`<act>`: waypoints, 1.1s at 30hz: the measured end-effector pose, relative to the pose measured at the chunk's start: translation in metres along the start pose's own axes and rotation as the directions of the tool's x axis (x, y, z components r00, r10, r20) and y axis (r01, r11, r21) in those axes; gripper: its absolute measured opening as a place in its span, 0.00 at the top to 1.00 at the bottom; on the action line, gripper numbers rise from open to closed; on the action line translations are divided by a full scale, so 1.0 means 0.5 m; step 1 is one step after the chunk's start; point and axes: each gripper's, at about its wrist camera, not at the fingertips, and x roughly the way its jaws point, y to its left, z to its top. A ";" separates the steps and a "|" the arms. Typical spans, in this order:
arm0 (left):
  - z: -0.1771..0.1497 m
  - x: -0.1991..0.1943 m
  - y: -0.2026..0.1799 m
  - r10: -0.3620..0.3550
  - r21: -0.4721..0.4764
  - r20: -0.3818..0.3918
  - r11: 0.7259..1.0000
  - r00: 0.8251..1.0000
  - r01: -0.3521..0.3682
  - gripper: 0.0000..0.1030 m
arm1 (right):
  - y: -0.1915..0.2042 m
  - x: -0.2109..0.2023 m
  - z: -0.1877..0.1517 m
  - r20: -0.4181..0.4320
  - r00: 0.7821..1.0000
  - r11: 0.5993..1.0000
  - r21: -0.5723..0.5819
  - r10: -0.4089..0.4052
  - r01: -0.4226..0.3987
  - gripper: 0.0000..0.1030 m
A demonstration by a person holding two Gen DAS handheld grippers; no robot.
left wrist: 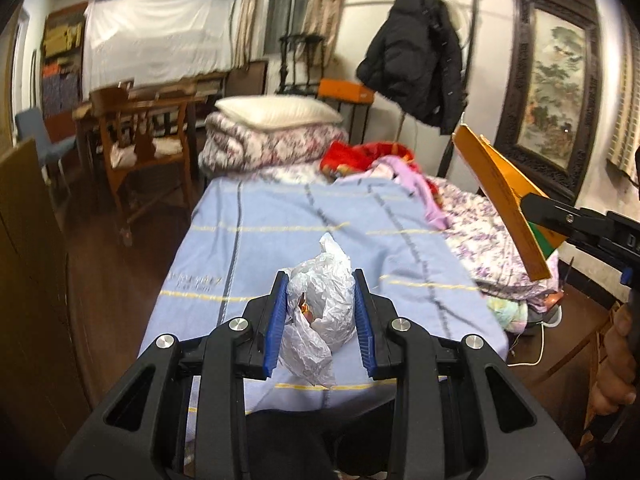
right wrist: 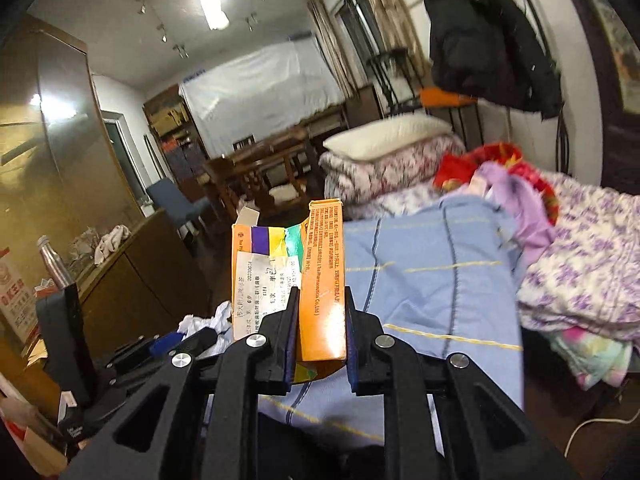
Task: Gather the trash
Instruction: 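Carry the plastic wrapper and orange box to the red wastebasket and release both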
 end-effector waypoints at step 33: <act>-0.057 -0.122 -0.357 -0.207 0.307 0.022 0.932 0.978 0.190 0.69 | -0.103 -0.391 -0.099 0.148 0.973 0.984 0.004 -0.178 0.179 0.81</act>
